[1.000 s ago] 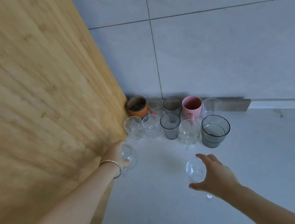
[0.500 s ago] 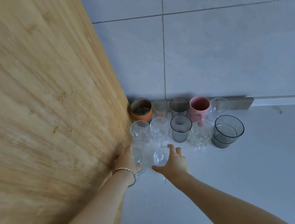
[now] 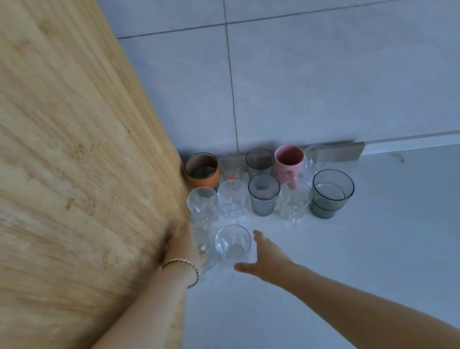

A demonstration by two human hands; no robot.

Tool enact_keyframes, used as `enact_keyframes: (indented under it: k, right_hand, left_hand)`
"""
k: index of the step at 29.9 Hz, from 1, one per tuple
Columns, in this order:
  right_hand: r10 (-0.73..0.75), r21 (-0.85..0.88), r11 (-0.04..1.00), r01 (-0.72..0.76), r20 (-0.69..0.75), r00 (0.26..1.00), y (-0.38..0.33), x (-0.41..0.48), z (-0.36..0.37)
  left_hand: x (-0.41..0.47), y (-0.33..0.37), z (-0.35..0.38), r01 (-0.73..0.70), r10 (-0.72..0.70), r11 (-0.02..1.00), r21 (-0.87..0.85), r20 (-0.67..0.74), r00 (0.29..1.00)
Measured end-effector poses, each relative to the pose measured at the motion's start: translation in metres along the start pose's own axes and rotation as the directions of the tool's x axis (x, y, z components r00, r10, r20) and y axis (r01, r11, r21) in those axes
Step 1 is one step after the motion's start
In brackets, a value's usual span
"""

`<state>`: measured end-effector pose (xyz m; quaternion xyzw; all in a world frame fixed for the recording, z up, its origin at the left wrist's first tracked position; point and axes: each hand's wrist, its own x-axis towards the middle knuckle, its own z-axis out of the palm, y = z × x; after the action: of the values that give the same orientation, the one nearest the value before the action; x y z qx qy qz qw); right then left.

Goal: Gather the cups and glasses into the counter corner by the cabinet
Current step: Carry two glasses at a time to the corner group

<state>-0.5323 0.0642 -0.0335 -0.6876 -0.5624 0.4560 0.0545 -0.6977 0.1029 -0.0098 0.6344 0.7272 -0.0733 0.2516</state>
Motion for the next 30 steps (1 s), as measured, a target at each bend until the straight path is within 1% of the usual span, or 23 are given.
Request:
enact_keyframes:
  k: [2, 4, 5, 6, 7, 9, 11, 15, 17, 20, 22, 24, 26, 27, 29, 30]
  right_hand:
    - [0.018, -0.051, 0.999, -0.015, 0.065, 0.998, 0.019, -0.012, -0.018]
    - [0.028, -0.135, 0.991, -0.017, 0.079, 0.996, 0.043, -0.028, -0.039]
    - [0.031, -0.178, 0.984, -0.019, 0.067, 0.997, 0.056, -0.037, -0.051]
    - [0.038, -0.207, 0.978, -0.028, 0.046, 0.998, 0.073, -0.048, -0.063]
    - [0.053, -0.227, 0.973, -0.044, 0.032, 0.998, 0.089, -0.059, -0.075]
    - [0.115, -0.234, 0.966, -0.109, 0.01, 0.993, 0.126, -0.083, -0.098]
    - [0.195, -0.204, 0.959, -0.197, -0.032, 0.98, 0.169, -0.111, -0.121]
    - [0.336, -0.126, 0.926, -0.355, -0.152, 0.93, 0.268, -0.19, -0.166]
    - [0.397, -0.085, 0.904, -0.419, -0.196, 0.897, 0.323, -0.245, -0.184]
    - [0.481, -0.018, 0.866, -0.5, -0.243, 0.842, 0.403, -0.332, -0.204]
    - [0.548, 0.027, 0.827, -0.562, -0.264, 0.794, 0.45, -0.394, -0.212]
    - [0.629, 0.074, 0.767, -0.637, -0.284, 0.724, 0.499, -0.454, -0.219]
    - [0.716, 0.157, 0.689, -0.707, -0.299, 0.631, 0.542, -0.505, -0.222]
    - [0.766, 0.216, 0.636, -0.741, -0.296, 0.571, 0.559, -0.531, -0.222]
    - [0.83, 0.392, 0.556, -0.733, -0.311, 0.463, 0.584, -0.574, -0.222]
    - [0.855, 0.452, 0.517, -0.727, -0.314, 0.413, 0.597, -0.595, -0.221]
  left_hand:
    - [-0.011, 0.01, -0.003, -0.032, 0.041, 0.992, 0.121, -0.069, 0.997]
    - [-0.024, 0.031, -0.006, -0.134, 0.159, 0.976, 0.174, -0.142, 0.977]
    - [-0.029, 0.045, -0.006, -0.203, 0.23, 0.964, 0.173, -0.152, 0.961]
    - [-0.036, 0.065, -0.004, -0.283, 0.306, 0.944, 0.17, -0.13, 0.943]
    - [-0.043, 0.086, -0.002, -0.353, 0.368, 0.922, 0.157, -0.079, 0.927]
    - [-0.06, 0.132, 0.01, -0.455, 0.451, 0.883, 0.12, 0.057, 0.891]
    - [-0.081, 0.183, 0.03, -0.518, 0.5, 0.85, 0.094, 0.163, 0.851]
    - [-0.138, 0.294, 0.087, -0.629, 0.584, 0.773, 0.085, 0.291, 0.757]
    - [-0.178, 0.351, 0.12, -0.692, 0.627, 0.712, 0.118, 0.339, 0.702]
    - [-0.24, 0.434, 0.169, -0.79, 0.691, 0.591, 0.163, 0.404, 0.6]
    - [-0.283, 0.487, 0.199, -0.842, 0.73, 0.509, 0.179, 0.427, 0.533]
    - [-0.327, 0.537, 0.229, -0.884, 0.763, 0.43, 0.186, 0.448, 0.466]
    - [-0.367, 0.578, 0.254, -0.913, 0.782, 0.358, 0.194, 0.473, 0.407]
    - [-0.389, 0.599, 0.268, -0.929, 0.789, 0.316, 0.194, 0.489, 0.371]
    - [-0.425, 0.633, 0.292, -0.949, 0.797, 0.253, 0.187, 0.515, 0.314]
    - [-0.445, 0.65, 0.303, -0.96, 0.804, 0.215, 0.18, 0.526, 0.279]
